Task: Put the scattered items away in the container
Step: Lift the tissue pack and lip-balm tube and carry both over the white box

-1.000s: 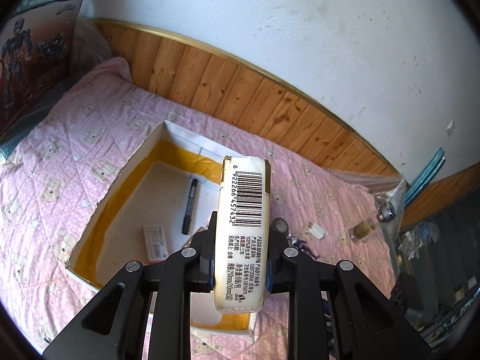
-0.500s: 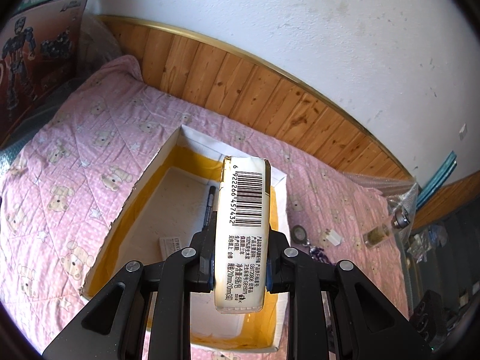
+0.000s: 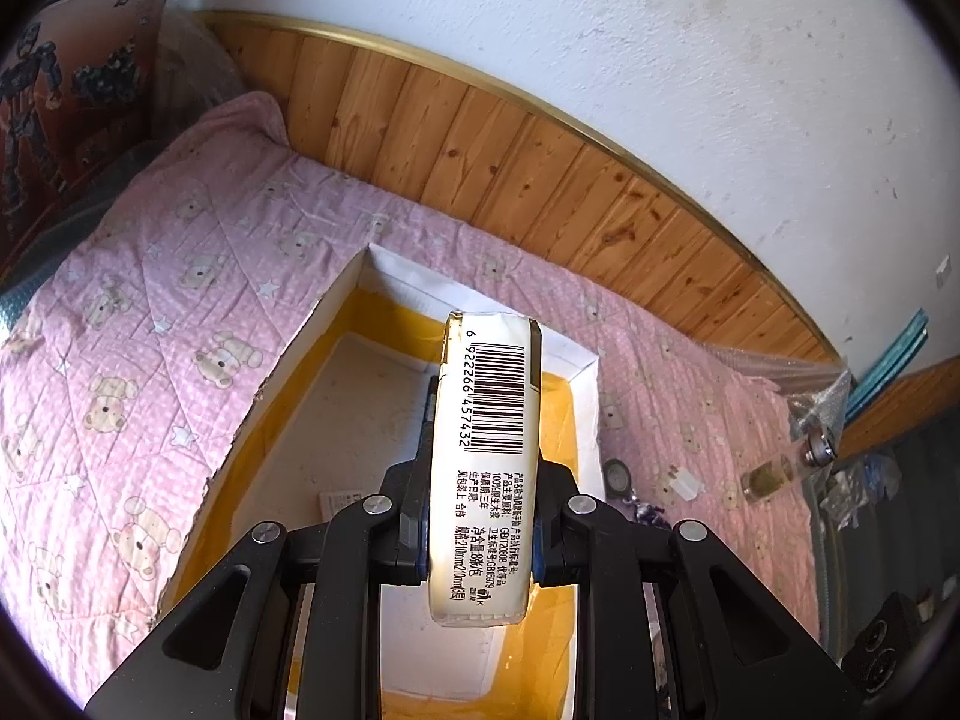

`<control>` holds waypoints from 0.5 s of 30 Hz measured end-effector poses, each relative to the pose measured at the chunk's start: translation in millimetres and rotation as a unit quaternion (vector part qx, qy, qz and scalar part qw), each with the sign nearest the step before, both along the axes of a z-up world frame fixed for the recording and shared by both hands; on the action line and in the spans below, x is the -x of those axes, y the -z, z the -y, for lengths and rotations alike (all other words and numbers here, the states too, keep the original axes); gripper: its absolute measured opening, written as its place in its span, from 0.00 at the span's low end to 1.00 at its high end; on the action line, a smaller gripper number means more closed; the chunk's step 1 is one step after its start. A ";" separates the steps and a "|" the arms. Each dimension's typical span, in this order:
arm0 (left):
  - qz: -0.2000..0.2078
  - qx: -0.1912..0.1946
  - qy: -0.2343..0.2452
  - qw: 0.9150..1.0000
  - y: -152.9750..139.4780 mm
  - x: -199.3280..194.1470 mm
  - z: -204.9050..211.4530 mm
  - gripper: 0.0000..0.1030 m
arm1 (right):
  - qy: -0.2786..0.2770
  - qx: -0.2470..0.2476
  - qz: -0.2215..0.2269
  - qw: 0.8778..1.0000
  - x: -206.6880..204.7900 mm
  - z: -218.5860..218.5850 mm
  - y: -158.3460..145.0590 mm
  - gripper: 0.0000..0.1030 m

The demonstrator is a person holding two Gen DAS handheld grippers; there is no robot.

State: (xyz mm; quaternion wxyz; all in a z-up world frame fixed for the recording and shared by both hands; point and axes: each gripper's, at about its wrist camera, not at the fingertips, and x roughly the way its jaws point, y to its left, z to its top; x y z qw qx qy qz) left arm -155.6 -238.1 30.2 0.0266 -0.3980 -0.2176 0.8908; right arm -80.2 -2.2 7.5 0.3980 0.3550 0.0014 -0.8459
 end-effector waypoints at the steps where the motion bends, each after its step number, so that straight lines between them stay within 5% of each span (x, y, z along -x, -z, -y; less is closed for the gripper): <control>1: 0.001 -0.001 0.000 1.000 0.8 2.4 0.5 0.23 | 0.000 0.002 0.001 1.000 2.0 2.6 -1.1 0.19; 15: 0.021 0.003 -0.002 1.000 16.4 26.9 6.6 0.23 | -0.001 -0.008 0.014 1.000 31.1 30.0 -2.8 0.19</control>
